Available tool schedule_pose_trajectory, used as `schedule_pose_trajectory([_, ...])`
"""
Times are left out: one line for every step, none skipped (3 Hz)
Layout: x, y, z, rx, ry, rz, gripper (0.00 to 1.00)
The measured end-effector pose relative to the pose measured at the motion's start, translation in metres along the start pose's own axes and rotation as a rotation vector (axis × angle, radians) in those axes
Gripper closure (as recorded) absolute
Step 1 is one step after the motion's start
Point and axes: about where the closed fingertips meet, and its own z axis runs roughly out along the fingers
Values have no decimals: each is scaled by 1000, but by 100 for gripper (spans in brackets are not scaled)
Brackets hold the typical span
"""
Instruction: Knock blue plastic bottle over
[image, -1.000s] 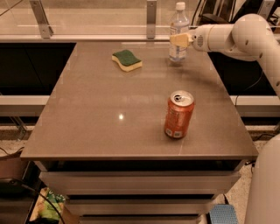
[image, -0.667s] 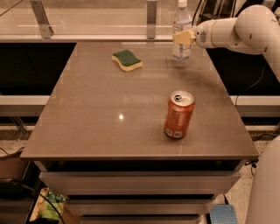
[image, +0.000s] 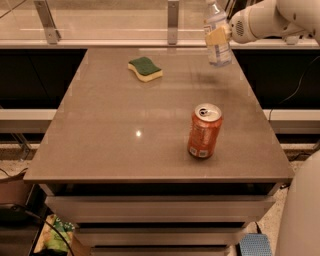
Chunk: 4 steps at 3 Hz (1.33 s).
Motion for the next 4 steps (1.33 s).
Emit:
schedule_pose_trajectory([4,2,-14,25,95,-2,100])
schedule_pose_trajectory([16,8,-21,32,207,9,100])
schedule_pose_trajectory([33,13,-18,12,315,31,100])
schedule_pose_trajectory([49,19,-15,-10,422,53,100])
